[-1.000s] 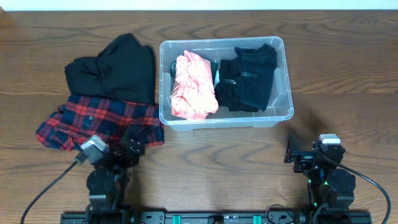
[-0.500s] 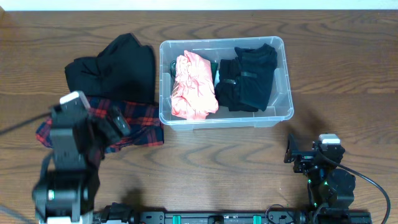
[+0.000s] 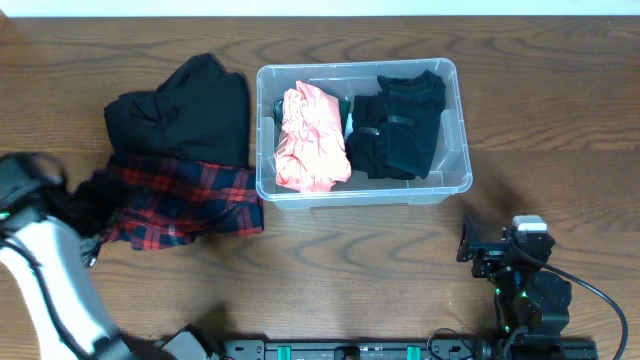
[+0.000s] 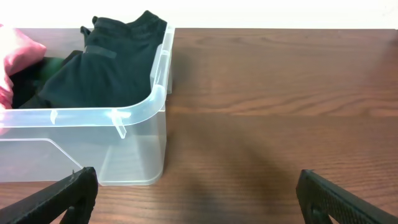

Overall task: Pack container
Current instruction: 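Grasp the red-and-black plaid shirt with the left gripper, then lift the plaid shirt over and lay it into the bin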

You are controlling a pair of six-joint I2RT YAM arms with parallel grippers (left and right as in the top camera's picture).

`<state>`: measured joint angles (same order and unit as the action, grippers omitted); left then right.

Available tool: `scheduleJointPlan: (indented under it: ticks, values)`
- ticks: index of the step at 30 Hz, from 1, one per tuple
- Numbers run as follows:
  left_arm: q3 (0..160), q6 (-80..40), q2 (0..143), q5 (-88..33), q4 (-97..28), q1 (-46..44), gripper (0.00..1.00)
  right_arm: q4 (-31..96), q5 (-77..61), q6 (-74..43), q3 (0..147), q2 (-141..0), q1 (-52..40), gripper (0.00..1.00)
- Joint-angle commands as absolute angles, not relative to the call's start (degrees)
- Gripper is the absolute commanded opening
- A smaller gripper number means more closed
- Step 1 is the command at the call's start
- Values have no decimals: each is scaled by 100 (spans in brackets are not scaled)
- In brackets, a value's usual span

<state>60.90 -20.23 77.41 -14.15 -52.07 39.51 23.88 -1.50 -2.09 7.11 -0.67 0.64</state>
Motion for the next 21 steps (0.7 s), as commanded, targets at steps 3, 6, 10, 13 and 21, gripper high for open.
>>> scheduleJointPlan:
  ticks: [3,6,10,13,21]
  values:
    - [6136,-1756,8895,-2683,-5024,4856,98,2379,-154,-121,696,-32,110,99]
    - [6136,-1535,9465,-3319,-4748,5057,98,2379,-154,-121,696,-32,110,99]
    - [6136,-1262,10051,-3452,-4458,5103,98,2379,-154,-121,696,-32,110,99]
    - [6136,-1264,10355,-3457,-4274,5048,98,2379,-154,-121,696,-32,110,99]
    - [6136,-1157,10659,-3461,-3948,4580,73,2379,-154,-121,696,-32,110,99]
